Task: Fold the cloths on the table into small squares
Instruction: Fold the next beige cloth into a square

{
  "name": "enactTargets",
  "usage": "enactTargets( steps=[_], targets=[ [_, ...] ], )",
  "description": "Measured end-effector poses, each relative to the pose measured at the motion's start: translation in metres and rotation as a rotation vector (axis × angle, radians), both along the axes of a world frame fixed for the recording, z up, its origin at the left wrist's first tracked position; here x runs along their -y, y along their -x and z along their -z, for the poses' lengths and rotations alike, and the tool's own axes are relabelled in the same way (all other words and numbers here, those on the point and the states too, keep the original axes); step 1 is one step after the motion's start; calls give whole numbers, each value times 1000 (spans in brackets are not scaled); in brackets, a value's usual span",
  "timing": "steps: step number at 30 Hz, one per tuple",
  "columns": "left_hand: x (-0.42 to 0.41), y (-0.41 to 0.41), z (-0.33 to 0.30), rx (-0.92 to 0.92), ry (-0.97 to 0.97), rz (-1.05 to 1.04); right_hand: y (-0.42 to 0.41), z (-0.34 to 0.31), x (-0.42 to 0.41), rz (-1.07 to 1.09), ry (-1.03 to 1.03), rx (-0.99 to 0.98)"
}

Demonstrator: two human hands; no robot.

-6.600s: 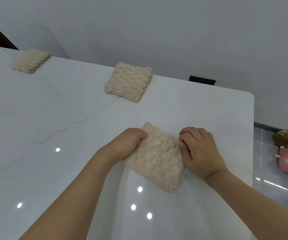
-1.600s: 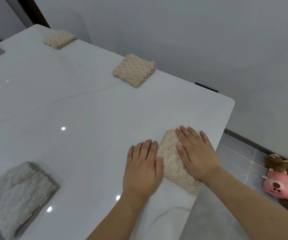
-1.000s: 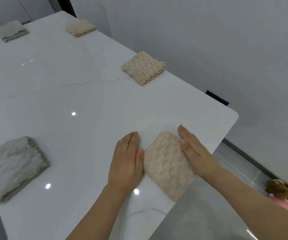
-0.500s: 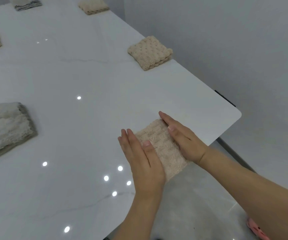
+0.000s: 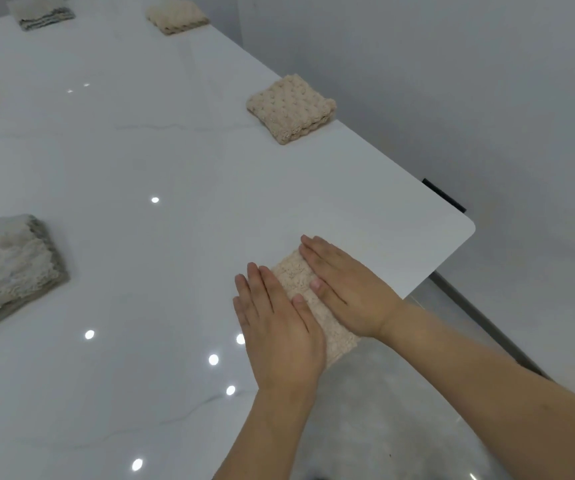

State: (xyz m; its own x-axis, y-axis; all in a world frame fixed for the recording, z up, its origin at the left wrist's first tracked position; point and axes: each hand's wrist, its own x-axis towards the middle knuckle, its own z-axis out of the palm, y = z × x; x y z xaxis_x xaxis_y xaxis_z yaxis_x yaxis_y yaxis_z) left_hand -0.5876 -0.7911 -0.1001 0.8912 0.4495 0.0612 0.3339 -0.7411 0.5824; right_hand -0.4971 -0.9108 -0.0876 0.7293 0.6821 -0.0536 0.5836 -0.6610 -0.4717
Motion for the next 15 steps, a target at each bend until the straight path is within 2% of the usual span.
enactTargets(
  steps=[3,6,9,11,13,15],
  targets=[
    [-2,1,4,-61,-106,7,-2,3,-1,30,131,98],
    [-1,0,2,-86,-95,5,-2,2,-1,28,189,117],
    [-16,1,-7,-152,-55,118,3,-2,-2,93,217,145],
    [-38,-1,-17,-167,-20,197,10,-5,-4,302,154,222],
    [-69,-11,-26,-160,24,330,25,-11,-9,647,-6,277],
    [-98,-28,-29,-153,43,561,45,-15,-18,918,-178,215]
  ],
)
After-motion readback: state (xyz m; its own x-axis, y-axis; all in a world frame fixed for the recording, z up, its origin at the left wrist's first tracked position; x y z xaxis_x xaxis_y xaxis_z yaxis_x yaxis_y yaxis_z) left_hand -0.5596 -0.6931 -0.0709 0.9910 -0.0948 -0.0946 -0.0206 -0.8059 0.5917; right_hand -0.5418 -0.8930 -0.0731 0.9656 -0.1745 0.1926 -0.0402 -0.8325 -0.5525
